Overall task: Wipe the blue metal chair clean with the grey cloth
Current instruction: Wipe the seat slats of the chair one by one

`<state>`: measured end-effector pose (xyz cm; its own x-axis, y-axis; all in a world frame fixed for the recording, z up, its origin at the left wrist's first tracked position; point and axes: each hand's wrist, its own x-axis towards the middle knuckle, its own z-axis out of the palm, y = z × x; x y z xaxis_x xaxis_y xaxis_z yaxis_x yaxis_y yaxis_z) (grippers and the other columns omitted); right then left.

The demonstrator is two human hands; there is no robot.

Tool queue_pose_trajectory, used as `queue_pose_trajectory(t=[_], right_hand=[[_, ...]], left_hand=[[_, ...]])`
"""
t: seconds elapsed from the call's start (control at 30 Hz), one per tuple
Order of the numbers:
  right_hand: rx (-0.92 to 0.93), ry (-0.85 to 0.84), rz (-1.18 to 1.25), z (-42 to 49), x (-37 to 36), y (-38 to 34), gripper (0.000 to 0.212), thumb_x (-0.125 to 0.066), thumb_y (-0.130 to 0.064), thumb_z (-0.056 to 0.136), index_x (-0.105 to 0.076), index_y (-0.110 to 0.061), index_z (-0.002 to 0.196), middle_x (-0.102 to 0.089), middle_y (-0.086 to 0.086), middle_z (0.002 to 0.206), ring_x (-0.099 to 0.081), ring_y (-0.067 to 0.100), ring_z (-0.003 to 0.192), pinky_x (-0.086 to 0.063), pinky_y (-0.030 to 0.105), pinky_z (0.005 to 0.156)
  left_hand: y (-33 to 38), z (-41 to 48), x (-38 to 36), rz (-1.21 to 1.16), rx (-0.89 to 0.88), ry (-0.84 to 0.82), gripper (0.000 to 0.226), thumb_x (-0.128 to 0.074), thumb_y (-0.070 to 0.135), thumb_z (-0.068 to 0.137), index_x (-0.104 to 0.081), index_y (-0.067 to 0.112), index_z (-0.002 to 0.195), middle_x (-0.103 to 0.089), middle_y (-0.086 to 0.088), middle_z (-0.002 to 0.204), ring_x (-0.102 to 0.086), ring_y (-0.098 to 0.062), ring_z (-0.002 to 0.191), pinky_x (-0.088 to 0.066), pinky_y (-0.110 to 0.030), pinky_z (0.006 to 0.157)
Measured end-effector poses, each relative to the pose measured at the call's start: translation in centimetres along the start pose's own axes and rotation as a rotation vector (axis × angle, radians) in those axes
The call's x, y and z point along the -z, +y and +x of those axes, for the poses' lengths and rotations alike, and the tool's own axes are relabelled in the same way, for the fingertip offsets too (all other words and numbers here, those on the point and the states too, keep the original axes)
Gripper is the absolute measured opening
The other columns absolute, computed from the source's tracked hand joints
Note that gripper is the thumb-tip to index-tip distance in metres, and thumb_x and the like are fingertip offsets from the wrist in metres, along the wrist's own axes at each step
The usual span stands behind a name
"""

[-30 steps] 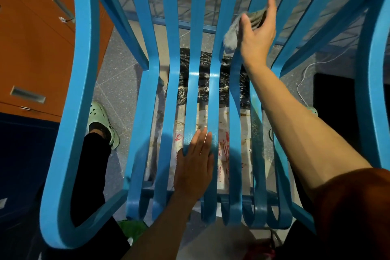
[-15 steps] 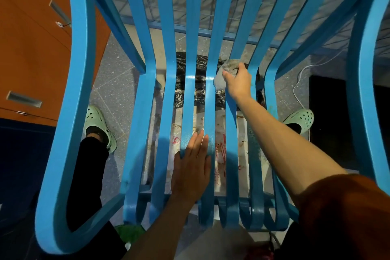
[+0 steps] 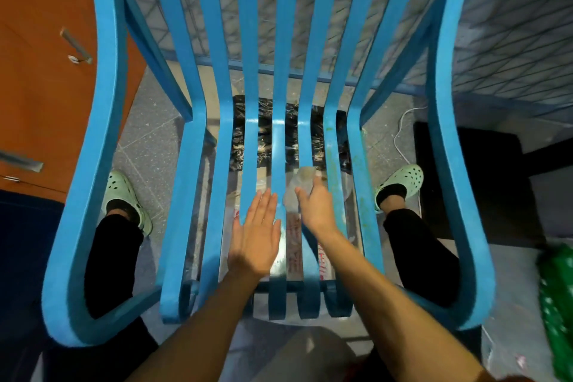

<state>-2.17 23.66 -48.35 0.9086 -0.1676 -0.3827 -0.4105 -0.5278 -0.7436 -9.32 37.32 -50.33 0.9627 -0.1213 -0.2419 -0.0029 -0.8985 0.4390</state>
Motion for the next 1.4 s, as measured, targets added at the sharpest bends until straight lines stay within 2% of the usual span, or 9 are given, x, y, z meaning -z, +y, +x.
queue_pose_trajectory(t=[0.27,0.47,0.67,0.8,0.93,1.0,1.07,1.23,1.4], right_hand=[[-0.036,-0.1,-0.098,-12.1,1.0,3.8,0.06,-0.044,-0.02,0.102,-0.018,-0.011,0.155,-0.047,0.012,0.146,-0.05,0.028,0.129,-0.037,0.033,0.108],[0.0,-0.275,-0.238,-14.6,5.2,4.1,0.036,-0.042,-0.014,0.101,-0.054,-0.01,0.135,-0.062,0.021,0.123,-0.06,0.034,0.111,-0.046,0.033,0.09],[0.172,-0.073,-0.14,-12.0,11.3,1.4,0.024,-0.047,-0.015,0.101,-0.067,-0.012,0.112,-0.068,0.008,0.086,-0.061,0.014,0.068,-0.047,0.017,0.055],[0.28,0.098,-0.072,-10.5,13.1,0.5,0.028,-0.057,-0.007,0.091,-0.067,-0.016,0.115,-0.069,-0.002,0.095,-0.062,0.011,0.081,-0.05,0.018,0.07],[0.101,0.031,0.177,-10.3,12.4,1.9,0.018,-0.067,-0.009,0.087,-0.066,-0.012,0.105,-0.07,0.003,0.094,-0.065,0.015,0.086,-0.051,0.023,0.072],[-0.058,-0.039,0.475,-10.6,12.1,2.6,0.02,-0.068,-0.007,0.088,-0.066,-0.009,0.108,-0.071,0.011,0.101,-0.068,0.027,0.096,-0.055,0.033,0.073],[-0.14,-0.065,0.608,-11.0,11.9,2.9,0.017,-0.067,-0.007,0.089,-0.066,-0.01,0.106,-0.071,0.016,0.104,-0.068,0.034,0.099,-0.059,0.042,0.075],[-0.096,-0.041,0.427,-12.0,11.8,3.5,0.008,-0.064,-0.019,0.093,-0.068,-0.016,0.098,-0.073,0.006,0.097,-0.07,0.026,0.094,-0.059,0.043,0.079],[-0.059,0.011,0.285,-13.1,11.5,3.8,0.016,-0.069,-0.018,0.088,-0.064,-0.005,0.097,-0.065,0.017,0.097,-0.068,0.031,0.081,-0.061,0.041,0.063]], left_hand=[[1.2,-1.2,1.3,0.173,-0.039,-0.067,0.057,-0.017,0.037,0.107,0.0,0.02,0.158,0.013,0.005,0.164,0.011,-0.012,0.152,0.006,-0.047,0.12],[3.0,-3.8,1.5,0.182,-0.059,-0.165,0.059,-0.014,0.04,0.106,0.007,0.019,0.158,0.015,0.004,0.165,0.015,-0.013,0.152,0.007,-0.045,0.123],[4.6,-4.8,2.0,0.123,-0.11,-0.244,0.06,-0.024,0.038,0.107,0.002,0.022,0.158,0.017,0.006,0.164,0.012,-0.017,0.153,0.0,-0.048,0.122],[5.1,-5.0,2.5,0.059,-0.078,-0.265,0.062,-0.033,0.037,0.106,-0.003,0.025,0.159,0.012,0.004,0.166,0.009,-0.019,0.153,-0.005,-0.048,0.122],[8.3,-5.4,4.5,-0.394,0.004,-0.236,0.055,-0.054,0.025,0.101,-0.036,0.02,0.152,-0.034,0.002,0.158,-0.037,-0.013,0.141,-0.028,-0.03,0.117],[9.9,-5.6,5.3,-0.867,0.122,-0.304,0.044,-0.059,0.014,0.098,-0.05,0.016,0.141,-0.062,0.002,0.129,-0.059,-0.003,0.11,-0.047,-0.011,0.09],[10.6,-5.8,5.6,-1.151,0.237,-0.317,0.036,-0.06,0.009,0.096,-0.055,0.017,0.131,-0.071,-0.004,0.108,-0.068,-0.01,0.09,-0.053,-0.014,0.068],[10.1,-6.7,5.4,-1.256,0.352,-0.218,0.016,-0.065,0.007,0.093,-0.061,0.019,0.104,-0.074,-0.002,0.077,-0.069,-0.015,0.064,-0.058,-0.023,0.057],[8.7,-7.7,5.9,-1.237,0.394,-0.115,0.011,-0.066,0.006,0.092,-0.061,0.012,0.1,-0.072,-0.004,0.078,-0.064,-0.013,0.056,-0.056,-0.026,0.056]])
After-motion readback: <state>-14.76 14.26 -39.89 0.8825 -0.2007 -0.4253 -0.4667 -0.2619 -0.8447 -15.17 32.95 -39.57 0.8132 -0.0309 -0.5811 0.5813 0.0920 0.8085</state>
